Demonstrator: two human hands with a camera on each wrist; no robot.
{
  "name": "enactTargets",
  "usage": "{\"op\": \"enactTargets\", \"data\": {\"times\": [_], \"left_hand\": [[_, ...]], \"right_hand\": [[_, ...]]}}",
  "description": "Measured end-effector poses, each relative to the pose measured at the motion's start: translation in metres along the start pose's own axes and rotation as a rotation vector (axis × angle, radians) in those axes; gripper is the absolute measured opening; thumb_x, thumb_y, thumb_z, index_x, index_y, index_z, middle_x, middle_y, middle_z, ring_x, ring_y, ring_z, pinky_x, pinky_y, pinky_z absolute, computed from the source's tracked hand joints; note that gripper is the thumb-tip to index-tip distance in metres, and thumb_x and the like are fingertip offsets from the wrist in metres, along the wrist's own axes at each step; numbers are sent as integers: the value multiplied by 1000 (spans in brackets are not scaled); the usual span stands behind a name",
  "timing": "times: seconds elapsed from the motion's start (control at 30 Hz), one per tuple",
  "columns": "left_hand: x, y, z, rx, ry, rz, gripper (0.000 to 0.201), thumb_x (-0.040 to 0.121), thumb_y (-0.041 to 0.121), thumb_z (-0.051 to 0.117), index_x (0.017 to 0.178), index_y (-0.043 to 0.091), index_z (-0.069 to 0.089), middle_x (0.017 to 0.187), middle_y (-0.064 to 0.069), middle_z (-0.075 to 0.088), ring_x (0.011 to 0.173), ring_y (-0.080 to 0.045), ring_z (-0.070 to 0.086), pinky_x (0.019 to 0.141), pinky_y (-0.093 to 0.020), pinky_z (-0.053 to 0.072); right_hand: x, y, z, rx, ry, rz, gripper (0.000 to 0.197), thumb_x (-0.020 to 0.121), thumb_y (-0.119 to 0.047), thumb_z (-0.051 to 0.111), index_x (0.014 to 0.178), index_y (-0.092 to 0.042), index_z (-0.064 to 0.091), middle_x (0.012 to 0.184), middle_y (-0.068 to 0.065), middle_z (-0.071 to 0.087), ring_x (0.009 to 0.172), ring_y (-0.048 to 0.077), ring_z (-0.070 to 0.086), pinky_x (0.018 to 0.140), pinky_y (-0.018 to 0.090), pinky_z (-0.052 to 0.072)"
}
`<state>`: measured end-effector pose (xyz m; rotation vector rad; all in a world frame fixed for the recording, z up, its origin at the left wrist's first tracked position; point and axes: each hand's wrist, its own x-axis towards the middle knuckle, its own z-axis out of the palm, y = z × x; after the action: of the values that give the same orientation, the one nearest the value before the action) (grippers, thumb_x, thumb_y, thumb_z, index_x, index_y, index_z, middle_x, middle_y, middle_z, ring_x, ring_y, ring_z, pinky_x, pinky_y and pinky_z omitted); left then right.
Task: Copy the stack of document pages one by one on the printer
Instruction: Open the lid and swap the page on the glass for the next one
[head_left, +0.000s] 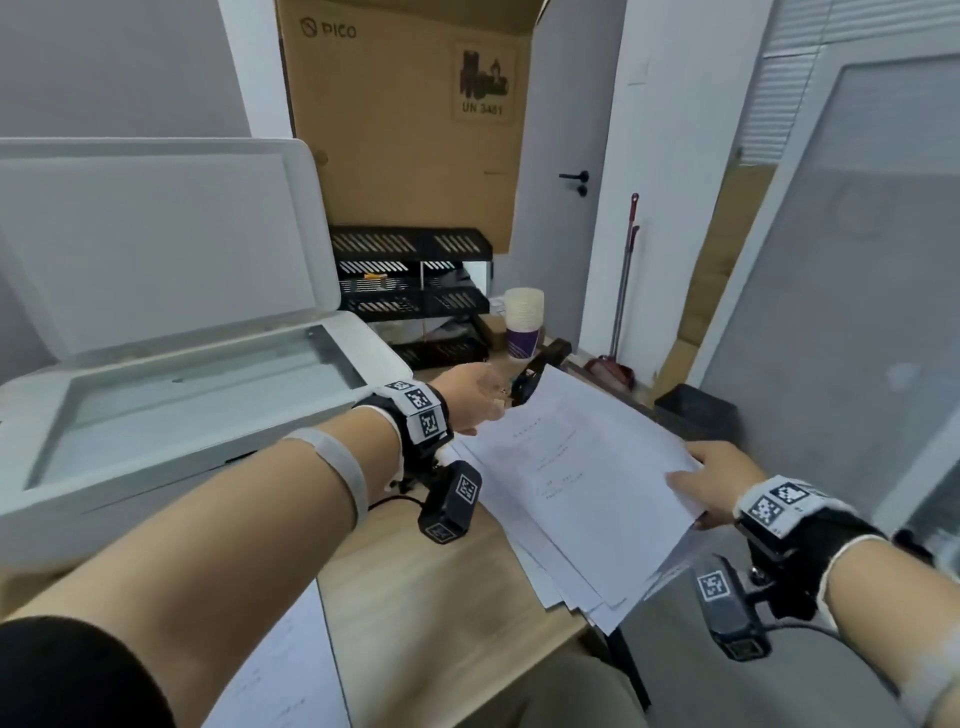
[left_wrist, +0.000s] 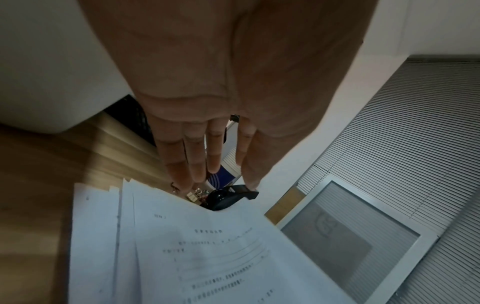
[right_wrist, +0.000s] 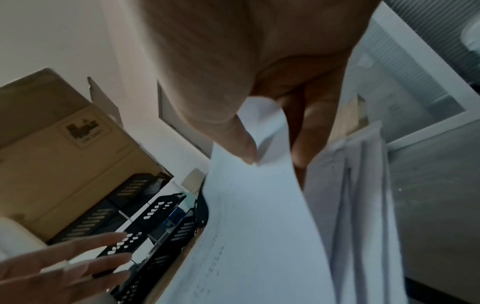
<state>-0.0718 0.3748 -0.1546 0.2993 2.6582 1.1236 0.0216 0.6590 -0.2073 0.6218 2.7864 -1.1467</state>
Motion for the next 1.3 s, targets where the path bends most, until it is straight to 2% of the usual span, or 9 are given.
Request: {"op": "enactTargets", "data": {"times": [0.1, 0.2, 0.33, 0.43, 0.57, 0.67, 0.83, 0.97, 1.3], "left_hand": [[-2, -6, 3, 26, -54, -16, 47, 93, 16, 65, 138, 17, 51, 127, -3, 56, 113, -23, 59, 85, -35, 58], [-13, -14, -3, -7, -75, -16, 31, 95, 17, 63, 126, 14, 61, 120, -4, 63, 110, -21, 64, 86, -35, 59], [-43, -35, -20, -60, -117, -71, 23, 97, 18, 61, 118, 13, 64, 112, -6, 69, 99, -18, 69, 86, -35, 58], [-75, -67, -37, -141, -115, -165, 24, 97, 16, 61, 120, 9, 63, 109, -11, 72, 92, -20, 69, 91, -37, 54], [-132, -118, -68, -195, -28, -298, 21, 99, 20, 58, 118, 12, 61, 108, -9, 72, 88, -16, 68, 89, -34, 49], [-172, -159, -90, -131, 71, -414, 20, 97, 28, 61, 114, 18, 65, 104, 0, 75, 92, -12, 72, 93, -36, 49], [-219, -199, -111, -32, 197, -572, 17, 94, 35, 62, 108, 26, 68, 102, 6, 74, 98, -10, 69, 84, -33, 52], [-233, -211, -114, -67, 202, -610, 20, 92, 36, 66, 110, 28, 68, 109, 4, 71, 104, -11, 65, 93, -43, 55], [-243, -198, -116, -28, 210, -529, 48, 88, 27, 72, 133, 22, 55, 126, -1, 62, 107, -20, 66, 93, -40, 57]], "right_hand": [[-1, -3, 4, -279, 126, -3, 36, 82, -29, 70, 112, -20, 53, 121, 11, 60, 106, 34, 59, 90, 45, 53], [-12, -25, 13, -384, 324, -128, 38, 80, -29, 69, 111, -20, 51, 120, 10, 51, 115, 34, 48, 96, 45, 46], [-38, -81, 58, -156, -8, -336, 16, 87, -27, 64, 101, -23, 57, 97, -2, 61, 96, 22, 61, 80, 31, 47], [-58, -122, 116, -61, -298, -437, 9, 88, -24, 65, 95, -19, 64, 89, 4, 70, 81, 22, 70, 78, 37, 56], [-88, -160, 184, -62, -562, -494, 5, 91, -19, 64, 92, -14, 62, 84, 4, 71, 62, 17, 70, 53, 27, 53], [-105, -178, 218, -114, -692, -466, 19, 91, -26, 66, 90, -8, 60, 79, 11, 71, 59, 23, 67, 58, 30, 57], [-118, -194, 243, -385, -681, -534, 42, 80, -50, 74, 63, -16, 55, 68, 7, 71, 62, 22, 63, 69, 31, 53], [-119, -201, 252, -419, -650, -565, 30, 74, -37, 82, 65, -19, 60, 68, 2, 72, 65, 21, 66, 67, 29, 53], [-114, -212, 244, -582, -580, -812, 14, 83, -23, 73, 72, -16, 72, 73, -8, 65, 68, 11, 61, 62, 26, 50]]}}
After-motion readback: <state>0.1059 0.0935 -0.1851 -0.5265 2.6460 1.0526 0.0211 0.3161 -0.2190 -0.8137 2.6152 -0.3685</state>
